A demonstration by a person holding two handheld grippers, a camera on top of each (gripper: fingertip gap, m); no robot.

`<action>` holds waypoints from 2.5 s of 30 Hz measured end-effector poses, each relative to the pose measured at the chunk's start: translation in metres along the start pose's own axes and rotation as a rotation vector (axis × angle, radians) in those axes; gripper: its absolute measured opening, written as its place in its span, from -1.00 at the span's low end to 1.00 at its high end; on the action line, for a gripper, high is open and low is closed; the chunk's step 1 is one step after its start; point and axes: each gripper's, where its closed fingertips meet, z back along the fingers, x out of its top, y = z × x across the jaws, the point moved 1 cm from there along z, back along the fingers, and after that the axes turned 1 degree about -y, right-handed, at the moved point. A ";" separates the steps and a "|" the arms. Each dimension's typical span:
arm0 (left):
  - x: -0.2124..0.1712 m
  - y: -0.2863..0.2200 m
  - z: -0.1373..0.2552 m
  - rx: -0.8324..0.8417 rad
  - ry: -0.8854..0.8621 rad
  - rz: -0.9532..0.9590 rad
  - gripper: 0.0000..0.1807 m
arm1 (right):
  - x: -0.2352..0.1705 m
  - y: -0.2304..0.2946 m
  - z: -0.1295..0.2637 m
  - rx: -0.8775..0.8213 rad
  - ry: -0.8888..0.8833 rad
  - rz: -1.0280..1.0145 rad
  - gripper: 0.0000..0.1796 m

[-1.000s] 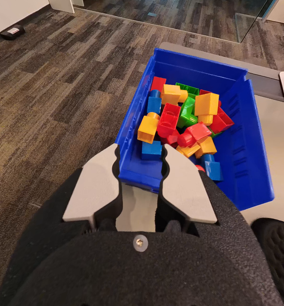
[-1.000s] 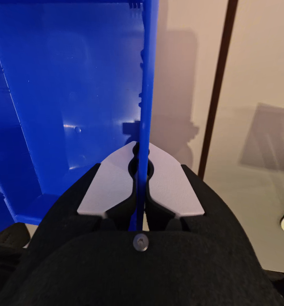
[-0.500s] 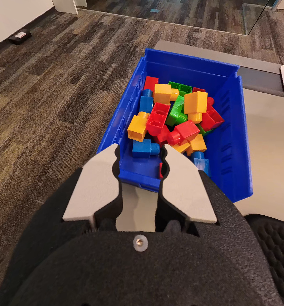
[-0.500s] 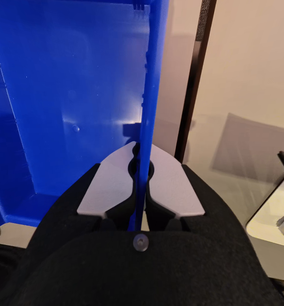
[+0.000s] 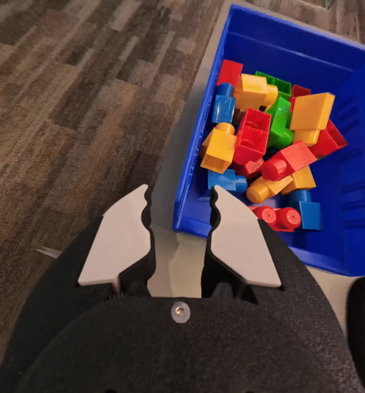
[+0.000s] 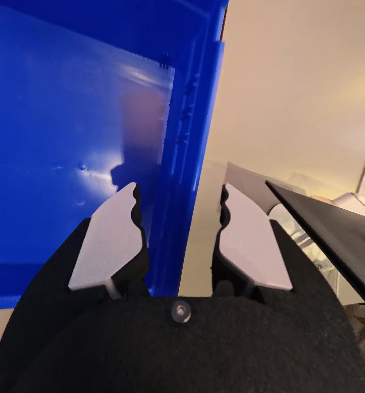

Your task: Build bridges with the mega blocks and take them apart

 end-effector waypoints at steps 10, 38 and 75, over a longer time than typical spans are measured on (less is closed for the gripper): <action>-0.020 0.008 -0.030 -0.041 0.066 -0.029 -0.66 | -0.005 0.025 0.050 0.023 -0.114 -0.026 -0.19; 0.277 -0.325 0.199 -0.188 -0.609 -0.326 0.03 | 0.191 0.181 0.374 0.191 -1.067 -0.185 0.12; -0.071 -0.433 -0.097 -0.143 -0.025 -0.205 0.04 | 0.139 0.433 0.002 0.176 -0.497 -0.283 0.39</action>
